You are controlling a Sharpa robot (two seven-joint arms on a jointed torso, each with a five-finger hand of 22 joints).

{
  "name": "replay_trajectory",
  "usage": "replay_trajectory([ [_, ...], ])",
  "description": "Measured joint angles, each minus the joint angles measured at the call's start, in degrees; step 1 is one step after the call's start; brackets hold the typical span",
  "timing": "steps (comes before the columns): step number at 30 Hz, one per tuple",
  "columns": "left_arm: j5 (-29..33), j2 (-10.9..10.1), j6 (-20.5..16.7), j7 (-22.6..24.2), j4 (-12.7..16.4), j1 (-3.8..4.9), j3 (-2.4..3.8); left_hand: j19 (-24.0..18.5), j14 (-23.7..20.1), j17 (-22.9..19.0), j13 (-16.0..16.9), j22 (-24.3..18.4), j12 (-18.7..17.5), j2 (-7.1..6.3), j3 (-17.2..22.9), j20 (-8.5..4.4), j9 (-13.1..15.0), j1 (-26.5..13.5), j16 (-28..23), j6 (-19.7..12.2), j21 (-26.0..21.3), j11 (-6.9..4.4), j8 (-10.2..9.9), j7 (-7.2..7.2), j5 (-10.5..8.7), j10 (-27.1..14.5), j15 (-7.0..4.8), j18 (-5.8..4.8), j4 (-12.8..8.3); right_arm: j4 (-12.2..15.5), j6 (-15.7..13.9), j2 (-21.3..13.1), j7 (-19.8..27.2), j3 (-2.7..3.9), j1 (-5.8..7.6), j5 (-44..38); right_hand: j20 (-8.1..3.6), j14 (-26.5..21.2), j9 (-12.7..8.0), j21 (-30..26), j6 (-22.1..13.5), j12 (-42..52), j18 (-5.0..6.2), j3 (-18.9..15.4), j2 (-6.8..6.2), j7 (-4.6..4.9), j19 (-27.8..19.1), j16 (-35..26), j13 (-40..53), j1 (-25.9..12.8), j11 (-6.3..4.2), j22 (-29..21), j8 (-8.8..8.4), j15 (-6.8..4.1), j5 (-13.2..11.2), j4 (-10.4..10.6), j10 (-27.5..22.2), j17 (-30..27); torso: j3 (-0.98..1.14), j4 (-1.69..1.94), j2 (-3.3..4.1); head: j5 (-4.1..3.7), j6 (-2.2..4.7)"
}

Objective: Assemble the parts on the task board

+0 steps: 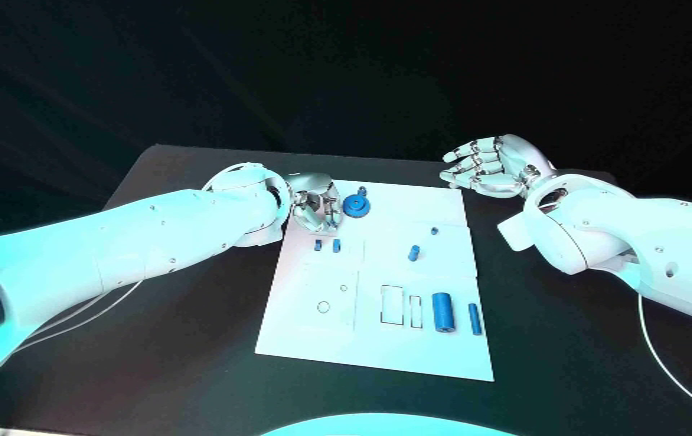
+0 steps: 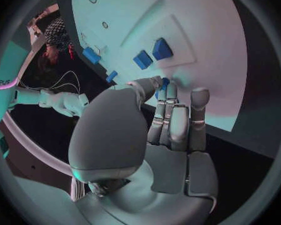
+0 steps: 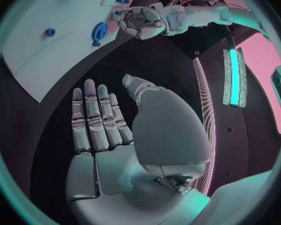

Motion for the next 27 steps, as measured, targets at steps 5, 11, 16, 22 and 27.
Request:
replay_trajectory([
  [5,-0.01,0.2,-0.01,-0.01,-0.24,-0.06,-0.04,0.0,0.0,0.12,0.05,0.1,-0.04,0.0,-0.31,0.0,0.1,0.0,0.0,0.21,0.0,-0.1,-0.21,-0.21,0.0,0.3,0.0,0.0,-0.02,0.0,0.0,-0.01,0.0,0.0,0.0,0.0,0.0,0.0,0.0,0.0,0.0,0.0,0.0,0.0,0.0,0.0,0.0,0.0,0.0,0.0,0.0,0.0,0.0,0.0,0.0,0.0,0.0,0.0,0.02,0.01,0.01,-0.05,-0.04],
  [11,-0.01,0.34,-0.04,-0.01,-0.44,-0.13,-0.06,0.0,0.0,0.12,0.1,0.09,-0.03,0.0,-0.31,0.0,0.09,0.0,0.0,0.22,0.0,-0.1,-0.21,-0.21,0.0,0.3,0.0,0.0,-0.02,0.0,0.01,-0.03,0.0,0.0,0.0,0.0,0.0,0.0,0.0,0.0,0.0,0.0,0.0,0.0,0.0,0.0,0.0,0.0,0.0,0.0,0.0,0.0,0.0,0.0,0.0,0.0,0.0,0.0,0.04,0.01,0.01,-0.08,-0.05],
  [16,-0.01,0.33,-0.05,-0.02,-0.48,-0.19,-0.07,0.0,0.0,0.02,0.16,0.07,-0.03,0.0,-0.31,0.0,0.09,0.0,0.0,0.21,0.0,-0.1,-0.83,-0.22,0.0,0.3,0.0,0.0,-0.02,-0.02,0.01,-0.06,0.0,0.0,0.0,0.0,0.0,0.0,0.0,0.0,0.0,0.0,0.0,0.0,0.0,0.0,0.0,0.0,0.0,0.0,0.0,0.0,0.0,0.0,0.0,0.0,0.0,0.0,0.05,0.01,-0.02,-0.08,-0.05],
  [22,0.04,0.28,-0.16,-0.04,-0.46,-0.41,-0.14,0.0,0.0,-0.1,0.41,-0.1,-0.39,0.0,-0.31,0.0,-0.06,0.0,0.0,-0.45,0.0,-0.09,-1.57,0.2,0.01,0.3,0.0,0.0,-0.02,-0.03,0.04,-0.07,0.0,0.0,0.0,0.0,0.0,0.0,0.0,0.0,0.0,0.0,0.0,0.0,0.0,0.0,0.0,0.0,0.0,0.0,0.0,0.0,0.0,0.0,0.0,0.0,0.0,0.0,0.02,0.03,-0.04,-0.08,-0.02],
  [27,0.15,0.22,-0.17,-0.06,-0.45,-0.52,-0.22,0.0,0.0,-0.69,0.62,-0.62,-1.01,-0.44,-0.71,0.0,-0.46,-0.44,0.0,-2.17,-0.39,0.04,-3.47,0.5,0.01,0.16,0.0,0.0,0.07,-0.04,0.08,-0.07,0.0,0.0,0.0,0.0,0.0,0.0,-0.08,0.0,0.0,-0.25,0.0,0.09,0.0,0.0,0.0,0.0,0.0,0.0,0.0,-0.31,0.0,0.0,0.0,-0.41,0.0,-0.15,0.02,0.04,-0.04,-0.09,0.02],
])
